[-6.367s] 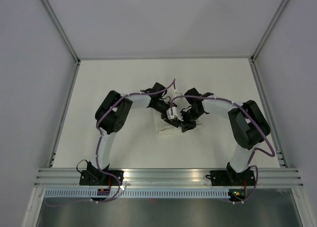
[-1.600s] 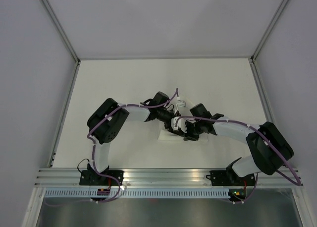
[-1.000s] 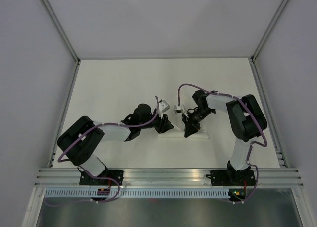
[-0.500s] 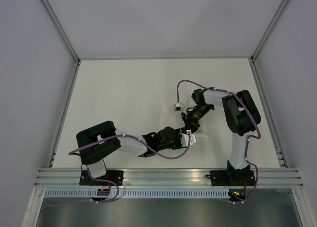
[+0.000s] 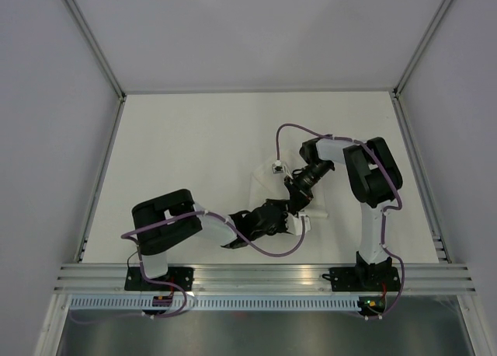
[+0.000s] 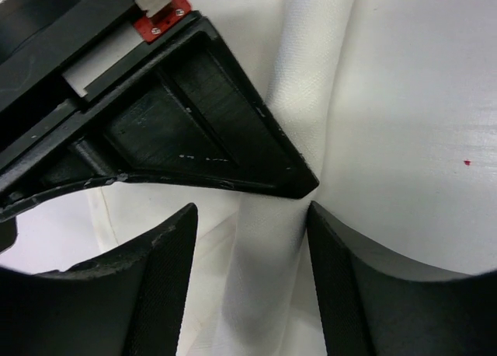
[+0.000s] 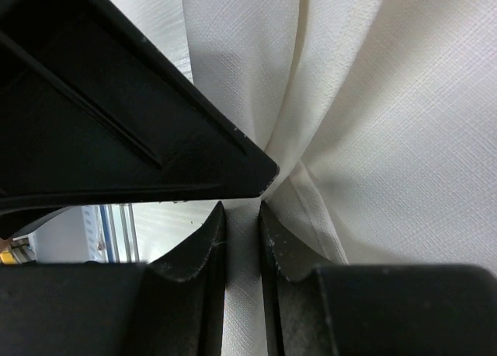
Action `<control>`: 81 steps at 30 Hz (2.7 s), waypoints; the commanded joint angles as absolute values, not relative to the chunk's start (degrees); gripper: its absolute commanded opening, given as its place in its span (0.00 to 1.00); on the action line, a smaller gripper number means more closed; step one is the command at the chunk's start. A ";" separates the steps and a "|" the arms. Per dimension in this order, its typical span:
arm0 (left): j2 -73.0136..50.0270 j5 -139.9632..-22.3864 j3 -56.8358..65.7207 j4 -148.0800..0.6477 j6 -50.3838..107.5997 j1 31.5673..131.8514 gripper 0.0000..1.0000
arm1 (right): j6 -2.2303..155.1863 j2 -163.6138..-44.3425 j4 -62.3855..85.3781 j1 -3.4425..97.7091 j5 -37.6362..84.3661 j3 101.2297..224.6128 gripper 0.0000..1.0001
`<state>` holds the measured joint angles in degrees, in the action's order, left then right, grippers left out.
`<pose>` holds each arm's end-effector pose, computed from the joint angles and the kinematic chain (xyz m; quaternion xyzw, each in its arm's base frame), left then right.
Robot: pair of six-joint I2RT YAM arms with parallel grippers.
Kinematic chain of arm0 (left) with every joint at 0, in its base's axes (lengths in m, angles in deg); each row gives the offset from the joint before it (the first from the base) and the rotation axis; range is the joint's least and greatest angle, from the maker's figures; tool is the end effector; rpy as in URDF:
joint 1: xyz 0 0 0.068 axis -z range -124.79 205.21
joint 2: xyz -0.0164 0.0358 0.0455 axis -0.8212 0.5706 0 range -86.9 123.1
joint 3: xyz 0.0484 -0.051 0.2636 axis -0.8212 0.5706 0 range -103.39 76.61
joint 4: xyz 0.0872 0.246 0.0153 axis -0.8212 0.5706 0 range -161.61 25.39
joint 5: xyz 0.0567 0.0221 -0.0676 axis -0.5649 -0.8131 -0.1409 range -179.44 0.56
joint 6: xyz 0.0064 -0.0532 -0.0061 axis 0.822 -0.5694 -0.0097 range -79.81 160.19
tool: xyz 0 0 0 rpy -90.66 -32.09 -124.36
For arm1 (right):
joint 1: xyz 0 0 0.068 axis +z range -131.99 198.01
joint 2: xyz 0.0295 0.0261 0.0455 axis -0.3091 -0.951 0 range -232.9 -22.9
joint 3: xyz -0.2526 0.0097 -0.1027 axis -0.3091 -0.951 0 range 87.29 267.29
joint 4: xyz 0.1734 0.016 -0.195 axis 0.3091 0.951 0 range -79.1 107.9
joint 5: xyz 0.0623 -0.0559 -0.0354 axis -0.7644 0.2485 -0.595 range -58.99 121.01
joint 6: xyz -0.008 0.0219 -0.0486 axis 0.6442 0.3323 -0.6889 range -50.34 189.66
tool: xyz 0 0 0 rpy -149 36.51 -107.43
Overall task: Fold the napkin, place the utensils inside, and roll it up
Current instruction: Roll the napkin with the utensil
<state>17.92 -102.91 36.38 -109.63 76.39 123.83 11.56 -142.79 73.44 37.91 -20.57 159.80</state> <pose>0.1331 -0.3174 0.1245 0.6318 0.5642 -0.0500 0.5292 0.2997 0.1382 0.1124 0.4997 -0.7365 -0.4559 0.0070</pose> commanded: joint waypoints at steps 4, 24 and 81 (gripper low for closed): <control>19.27 -99.99 33.11 -102.22 77.90 123.50 0.54 | 8.05 -148.31 69.52 38.05 -8.46 159.62 0.03; 25.16 -79.18 22.65 -78.48 60.76 117.89 0.13 | 8.58 -148.85 70.31 38.05 -9.69 160.85 0.11; 43.09 -32.22 5.24 -61.77 45.20 96.87 0.02 | 23.87 -98.57 12.57 55.62 14.57 114.80 0.48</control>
<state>39.49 -25.06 3.23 -68.24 44.44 97.06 23.03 -97.55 16.07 55.39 12.07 115.69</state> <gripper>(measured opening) 0.203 0.513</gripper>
